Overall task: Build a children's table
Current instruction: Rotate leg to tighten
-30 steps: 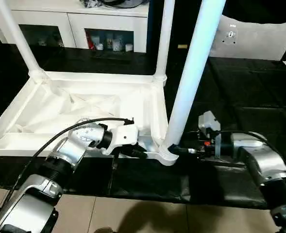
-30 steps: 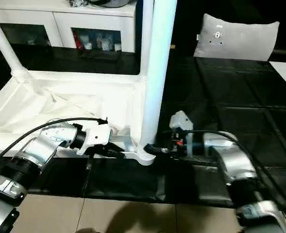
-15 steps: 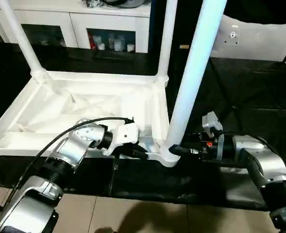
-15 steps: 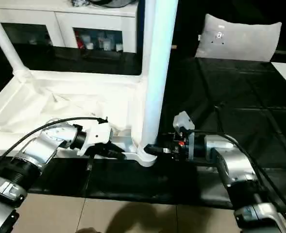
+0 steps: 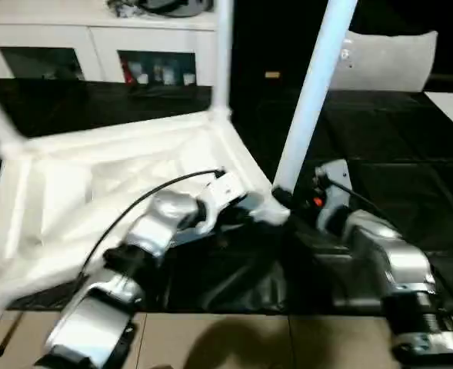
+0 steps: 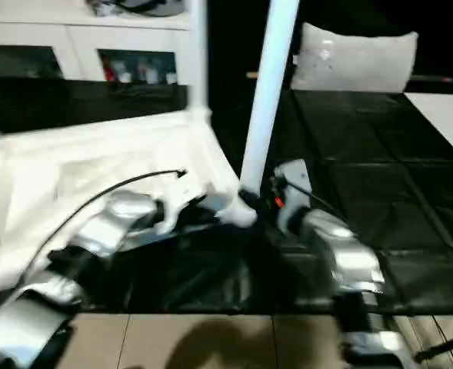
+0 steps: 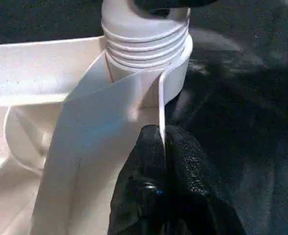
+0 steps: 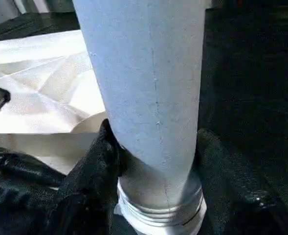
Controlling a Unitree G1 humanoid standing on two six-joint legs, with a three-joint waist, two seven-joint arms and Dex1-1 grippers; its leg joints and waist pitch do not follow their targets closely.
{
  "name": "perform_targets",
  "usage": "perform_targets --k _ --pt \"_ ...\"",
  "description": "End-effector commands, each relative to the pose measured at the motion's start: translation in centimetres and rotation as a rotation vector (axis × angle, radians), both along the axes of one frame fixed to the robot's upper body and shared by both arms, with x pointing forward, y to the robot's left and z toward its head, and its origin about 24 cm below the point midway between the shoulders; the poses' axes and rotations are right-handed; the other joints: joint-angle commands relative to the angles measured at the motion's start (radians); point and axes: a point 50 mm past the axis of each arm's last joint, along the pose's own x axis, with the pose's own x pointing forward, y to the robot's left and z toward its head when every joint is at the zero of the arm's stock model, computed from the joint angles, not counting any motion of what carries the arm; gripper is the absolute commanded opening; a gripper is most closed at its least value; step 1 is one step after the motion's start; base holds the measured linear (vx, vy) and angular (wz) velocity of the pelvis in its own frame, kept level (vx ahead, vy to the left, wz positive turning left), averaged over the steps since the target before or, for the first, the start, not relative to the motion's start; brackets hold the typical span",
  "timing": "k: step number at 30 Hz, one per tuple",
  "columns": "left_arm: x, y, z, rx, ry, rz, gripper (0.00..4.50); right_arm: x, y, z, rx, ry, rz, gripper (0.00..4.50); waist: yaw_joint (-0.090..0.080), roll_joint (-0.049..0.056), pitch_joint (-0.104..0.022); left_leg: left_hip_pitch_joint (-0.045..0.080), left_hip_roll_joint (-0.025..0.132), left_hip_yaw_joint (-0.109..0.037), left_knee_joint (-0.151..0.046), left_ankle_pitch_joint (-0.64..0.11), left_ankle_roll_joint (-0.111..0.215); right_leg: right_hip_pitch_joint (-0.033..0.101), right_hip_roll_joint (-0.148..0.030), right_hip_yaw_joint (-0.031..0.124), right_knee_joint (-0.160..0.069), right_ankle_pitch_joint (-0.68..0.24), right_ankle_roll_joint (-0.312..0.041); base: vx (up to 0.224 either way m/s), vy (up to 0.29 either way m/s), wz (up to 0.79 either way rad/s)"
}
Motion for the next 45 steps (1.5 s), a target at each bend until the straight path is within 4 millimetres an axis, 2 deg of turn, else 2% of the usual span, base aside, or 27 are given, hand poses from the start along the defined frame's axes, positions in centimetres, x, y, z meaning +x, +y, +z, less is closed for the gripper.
perform_targets --k 1,3,4,5,7,9,14,16,17,18,20,25,27,32,33,37,38,40,43,44,45 --pt "-0.5 -1.7 0.1 0.0 -0.033 -0.086 0.0 -0.5 2.0 -0.1 0.036 0.004 0.096 2.32 0.01 -0.007 -0.061 -0.011 0.038 -0.002 -0.071 -0.078 0.054 0.056 -0.078 0.045 -0.083 -0.108 -0.213 0.0 0.0 0.0" --pt "-0.5 -0.7 -0.2 0.047 -0.065 -0.105 0.0 -0.9 1.4 0.0 0.01 -0.028 0.112 2.66 0.011 -0.006 -0.062 -0.01 0.04 -0.003 -0.071 -0.075 0.062 0.057 -0.079 0.045 -0.081 -0.084 -0.219 0.0 0.0 0.0" --pt "-0.7 0.0 -0.2 0.053 -0.081 -0.139 0.0 -1.2 0.6 0.2 0.016 -0.056 0.106 2.68 0.015 -0.009 -0.064 -0.011 0.042 -0.005 -0.071 -0.064 0.069 0.061 -0.08 0.044 -0.077 -0.056 -0.219 0.0 0.0 0.0" --pt "-0.7 0.1 -0.2 0.053 -0.084 -0.145 0.0 -1.2 0.5 0.3 0.018 -0.061 0.104 2.82 0.015 -0.008 -0.064 -0.011 0.042 -0.004 -0.071 -0.055 0.074 0.06 -0.081 0.045 -0.076 -0.039 -0.22 0.0 0.0 0.0" --pt "-0.8 0.8 -0.2 0.069 -0.107 -0.165 0.0 -1.5 -0.5 0.6 0.026 -0.082 0.095 2.82 0.017 -0.01 -0.064 -0.009 0.043 -0.002 -0.071 -0.044 0.086 0.059 -0.081 0.044 -0.071 0.001 -0.235 0.0 0.0 0.0" --pt "-0.8 1.7 -0.2 0.087 -0.131 -0.192 0.0 -2.2 -1.5 0.6 0.008 -0.078 0.117 2.82 0.022 -0.002 -0.063 -0.008 0.045 -0.002 -0.071 -0.056 0.091 0.059 -0.083 0.044 -0.073 -0.001 -0.237 0.0 0.0 0.0" --pt "-0.8 2.8 0.2 0.028 -0.088 -0.168 0.0 -3.8 -3.3 0.6 -0.021 -0.076 0.18 2.82 0.029 -0.004 -0.062 -0.006 0.047 0.0 -0.074 -0.074 0.079 0.059 -0.084 0.044 -0.072 -0.008 -0.245 0.0 0.0 0.0" --pt "-0.9 3.1 0.0 0.018 -0.044 -0.155 0.0 -4.2 -3.7 0.4 -0.039 -0.083 0.17 3.13 0.03 -0.005 -0.06 -0.007 0.047 -0.001 -0.074 -0.078 0.078 0.058 -0.084 0.044 -0.074 -0.02 -0.246 0.0 0.0 0.0" --pt "-1.0 3.2 -0.1 0.021 -0.029 -0.156 0.0 -4.2 -3.9 0.3 -0.052 -0.086 0.154 3.13 0.03 -0.005 -0.061 -0.006 0.047 0.0 -0.074 -0.08 0.077 0.058 -0.085 0.044 -0.074 -0.027 -0.246 0.0 0.0 0.0" --pt "-1.0 3.3 -0.2 0.028 -0.017 -0.153 0.27 -4.2 -4.0 0.1 -0.065 -0.088 0.145 3.21 0.029 -0.006 -0.06 -0.007 0.045 0.0 -0.074 -0.083 0.072 0.057 -0.084 0.044 -0.075 -0.044 -0.245 0.0 0.0 0.0" --pt "-0.9 3.7 -0.7 0.059 0.002 -0.127 0.55 -4.3 -4.2 -0.1 -0.079 -0.073 0.14 3.44 0.027 -0.006 -0.06 -0.007 0.044 0.0 -0.074 -0.084 0.069 0.058 -0.083 0.044 -0.077 -0.054 -0.242 0.0 0.0 0.0" --pt "-1.0 4.8 -1.2 0.1 0.032 -0.068 0.97 -4.7 -3.8 0.1 -0.075 -0.068 0.198 3.86 0.024 -0.007 -0.059 -0.009 0.043 -0.001 -0.073 -0.082 0.074 0.059 -0.082 0.044 -0.079 -0.065 -0.232 0.0 0.0 0.0" --pt "-1.1 4.9 -1.0 0.087 0.038 -0.066 0.99 -4.7 -3.8 0.1 -0.075 -0.073 0.202 4.01 0.024 -0.008 -0.059 -0.01 0.044 -0.001 -0.073 -0.082 0.077 0.059 -0.083 0.044 -0.079 -0.074 -0.229 0.0 0.0 0.0" --pt "-1.4 5.5 -1.2 0.096 0.055 -0.063 0.99 -4.7 -3.7 0.1 -0.071 -0.068 0.218 4.48 0.022 -0.007 -0.058 -0.008 0.045 -0.001 -0.075 -0.091 0.074 0.055 -0.082 0.043 -0.081 -0.094 -0.231 0.0 0.0 0.0" --pt "-1.5 5.7 -1.3 0.113 0.058 -0.064 0.81 -4.7 -3.7 0.1 -0.078 -0.07 0.222 4.5 0.021 -0.012 -0.057 -0.007 0.045 0.0 -0.075 -0.091 0.073 0.055 -0.08 0.043 -0.081 -0.098 -0.229 0.0 0.0 0.0" --pt "-1.7 5.9 -1.3 0.144 0.058 -0.068 0.59 -4.7 -3.6 0.0 -0.082 -0.069 0.231 4.5 0.021 -0.008 -0.057 -0.008 0.045 -0.001 -0.076 -0.088 0.071 0.054 -0.082 0.043 -0.081 -0.106 -0.223 0.0 0.0 0.0" --pt "-1.7 5.9 -1.3 0.143 0.051 -0.066 0.52 -4.6 -3.5 0.1 -0.084 -0.071 0.238 4.5 0.02 -0.012 -0.058 -0.009 0.045 -0.001 -0.075 -0.088 0.072 0.055 -0.082 0.043 -0.08 -0.102 -0.223 0.0 0.0 0.0" --pt "-1.6 5.8 -1.3 0.145 0.036 -0.068 0.23 -4.5 -3.5 0.1 -0.084 -0.071 0.241 4.5 0.02 -0.01 -0.058 -0.009 0.044 0.0 -0.074 -0.084 0.076 0.055 -0.081 0.044 -0.08 -0.099 -0.224 0.0 0.0 0.0" --pt "-1.7 5.7 -1.4 0.154 0.02 -0.079 0.13 -4.5 -3.5 0.1 -0.081 -0.067 0.241 4.5 0.02 -0.011 -0.057 -0.008 0.043 0.0 -0.075 -0.095 0.073 0.053 -0.081 0.043 -0.084 -0.127 -0.216 0.0 0.0 0.0" --pt "-1.7 5.6 -1.6 0.167 0.003 -0.101 0.06 -4.4 -3.6 0.2 -0.08 -0.065 0.241 4.5 0.019 -0.007 -0.056 -0.008 0.044 -0.001 -0.076 -0.097 0.071 0.053 -0.081 0.043 -0.084 -0.132 -0.215 0.0 0.0 0.0" --pt "-1.8 5.5 -1.6 0.17 0.001 -0.108 0.06 -4.5 -3.6 0.2 -0.079 -0.065 0.247 4.5 0.019 -0.008 -0.056 -0.008 0.043 -0.001 -0.075 -0.102 0.07 0.053 -0.08 0.044 -0.086 -0.137 -0.21 0.0 0.0 0.0"
